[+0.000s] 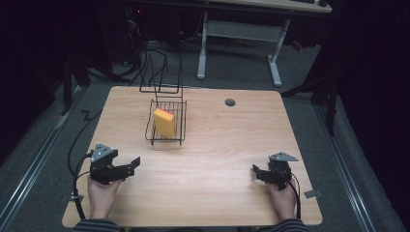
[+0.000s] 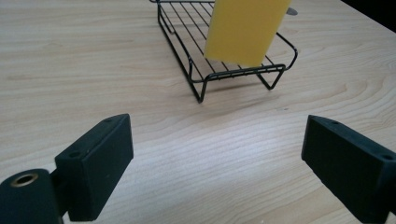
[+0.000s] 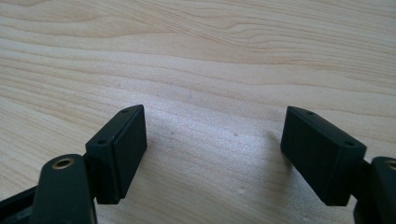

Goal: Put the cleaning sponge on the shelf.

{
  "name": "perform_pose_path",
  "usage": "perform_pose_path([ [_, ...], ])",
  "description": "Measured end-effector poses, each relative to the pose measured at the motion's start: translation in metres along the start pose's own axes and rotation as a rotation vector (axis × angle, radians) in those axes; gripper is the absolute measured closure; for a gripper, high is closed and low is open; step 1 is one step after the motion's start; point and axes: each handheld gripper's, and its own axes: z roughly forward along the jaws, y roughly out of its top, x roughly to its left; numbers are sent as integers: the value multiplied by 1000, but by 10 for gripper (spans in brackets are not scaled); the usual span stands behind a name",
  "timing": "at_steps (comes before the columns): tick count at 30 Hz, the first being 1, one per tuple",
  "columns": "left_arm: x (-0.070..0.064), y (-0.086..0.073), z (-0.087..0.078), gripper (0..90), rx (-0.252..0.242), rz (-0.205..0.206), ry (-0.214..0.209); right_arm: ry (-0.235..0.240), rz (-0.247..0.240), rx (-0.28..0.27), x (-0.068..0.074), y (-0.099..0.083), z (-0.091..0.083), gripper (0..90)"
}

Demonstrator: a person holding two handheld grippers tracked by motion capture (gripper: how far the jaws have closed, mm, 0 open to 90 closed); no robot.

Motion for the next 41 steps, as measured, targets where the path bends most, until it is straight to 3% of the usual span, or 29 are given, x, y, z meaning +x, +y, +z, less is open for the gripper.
perform_pose_path([
  [17,8,-36,28,154,77,0,25,0,1,0,0,0,0,228],
  [28,4,-46,51,158,166,62,93,-1,0,0,0,0,0,229],
  [34,-1,-45,55,155,186,106,132,-1,-3,-1,0,0,0,229],
  [41,-1,-45,55,154,184,97,132,-1,-1,0,0,0,0,229],
])
